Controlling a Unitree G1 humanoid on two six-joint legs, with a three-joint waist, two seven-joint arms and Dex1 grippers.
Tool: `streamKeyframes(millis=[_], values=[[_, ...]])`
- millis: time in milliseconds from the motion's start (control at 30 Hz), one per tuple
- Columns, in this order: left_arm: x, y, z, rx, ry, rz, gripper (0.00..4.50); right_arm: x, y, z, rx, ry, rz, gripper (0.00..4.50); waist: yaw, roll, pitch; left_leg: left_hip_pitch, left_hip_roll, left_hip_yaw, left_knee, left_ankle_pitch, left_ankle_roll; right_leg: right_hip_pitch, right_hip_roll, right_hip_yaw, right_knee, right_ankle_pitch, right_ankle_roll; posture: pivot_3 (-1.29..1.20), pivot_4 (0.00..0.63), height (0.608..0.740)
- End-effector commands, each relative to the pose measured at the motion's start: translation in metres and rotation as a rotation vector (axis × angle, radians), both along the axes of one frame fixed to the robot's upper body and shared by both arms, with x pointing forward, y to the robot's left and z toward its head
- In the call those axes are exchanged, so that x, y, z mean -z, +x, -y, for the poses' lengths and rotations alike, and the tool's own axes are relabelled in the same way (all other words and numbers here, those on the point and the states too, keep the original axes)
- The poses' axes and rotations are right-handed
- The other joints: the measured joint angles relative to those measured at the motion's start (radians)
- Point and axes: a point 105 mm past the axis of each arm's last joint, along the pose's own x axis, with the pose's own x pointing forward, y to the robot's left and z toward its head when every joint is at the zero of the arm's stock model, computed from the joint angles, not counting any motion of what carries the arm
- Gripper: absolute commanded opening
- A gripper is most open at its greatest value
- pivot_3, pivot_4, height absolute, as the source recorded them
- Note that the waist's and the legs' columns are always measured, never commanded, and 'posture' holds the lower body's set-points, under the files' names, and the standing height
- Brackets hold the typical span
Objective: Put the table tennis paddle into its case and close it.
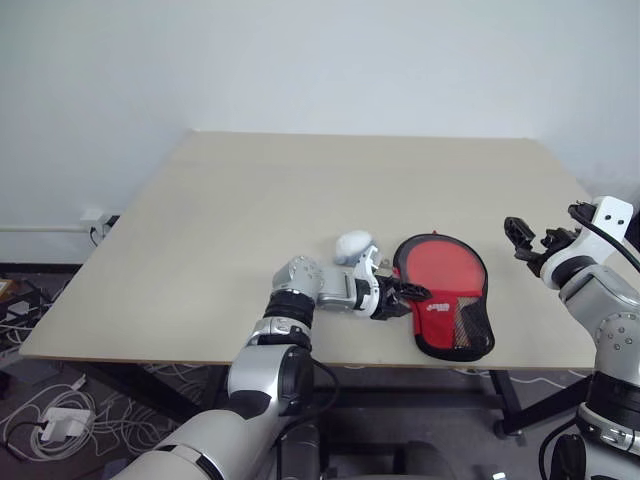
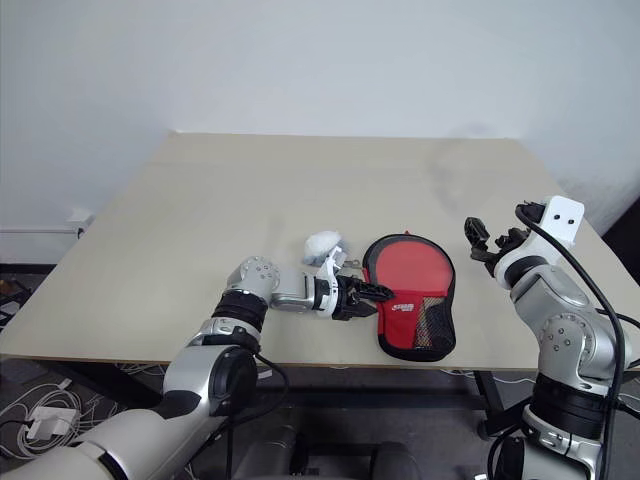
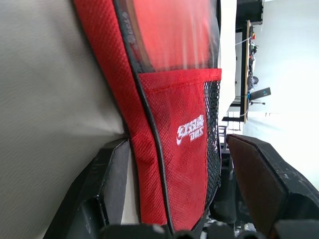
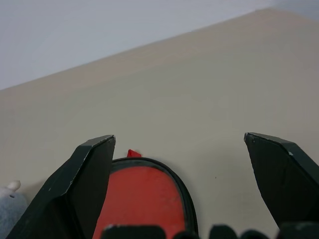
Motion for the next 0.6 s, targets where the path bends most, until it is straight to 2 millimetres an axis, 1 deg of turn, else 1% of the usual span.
streamKeyframes(millis=[33,133,200,233,300,467,500,600], values=[[-0.0306,-0.0316,0.069,0.168,-0.12,0.027,3.25,-0.0207,-0.0003,0.0005,0.011,-0.021,0.082,4.5,0.0,0.0,0.0,0.0,0.0,0.0,0.0,0.0,0.0,0.0,0.0,0.0,0.0,0.0,0.0,0.0,0.0,0.715],[-0.029,-0.0341,0.0733,0.18,-0.116,0.028,3.25,-0.021,-0.0002,0.0009,0.014,-0.02,0.084,4.5,0.001,0.0,0.0,0.0,0.0,0.0,0.0,0.0,0.0,0.0,0.0,0.0,0.0,0.0,0.0,0.0,0.0,0.715],[-0.0268,-0.0343,0.0749,0.184,-0.104,0.044,2.9,-0.0209,-0.0002,0.0003,0.014,-0.015,0.087,4.5,0.001,0.0,0.0,0.0,-0.001,0.0,0.0,0.0,0.0,0.0,0.0,0.0,0.0,0.0,0.0,0.0,0.0,0.715],[-0.0268,-0.0339,0.0759,0.178,-0.109,0.042,2.69,-0.0204,0.0001,-0.0002,0.013,-0.019,0.085,4.5,0.001,0.0,0.0,0.0,-0.001,0.0,0.0,0.0,0.0,0.0,0.0,0.0,0.0,0.0,0.0,0.0,0.0,0.715],[-0.0278,-0.033,0.0771,0.172,-0.119,0.049,2.06,-0.0193,0.0006,-0.0015,0.011,-0.028,0.082,4.5,0.0,0.0,0.0,0.0,0.0,0.0,0.0,0.0,0.0,0.0,0.0,0.0,0.0,0.0,0.0,0.0,0.0,0.715],[-0.0287,-0.0321,0.0763,0.166,-0.135,0.039,0.22,-0.0186,0.0023,-0.0028,0.009,-0.029,0.083,4.5,0.0,0.0,0.0,0.0,0.0,0.0,0.0,0.0,0.0,0.0,0.0,0.0,0.0,0.0,0.0,0.0,0.0,0.715],[-0.0287,-0.0315,0.0754,0.164,-0.135,0.037,0.04,-0.0183,0.0027,-0.0025,0.01,-0.03,0.081,4.5,0.0,0.0,0.0,0.0,0.0,0.0,0.0,0.0,0.0,0.0,0.0,0.0,0.0,0.0,0.0,0.0,0.0,0.715],[-0.0286,-0.0296,0.0737,0.155,-0.139,0.032,0.04,-0.0177,0.0037,-0.0027,0.012,-0.029,0.079,4.5,0.0,0.0,0.0,0.0,0.0,0.0,0.0,0.0,0.0,0.0,0.0,0.0,0.0,0.0,0.0,0.0,0.0,0.715]])
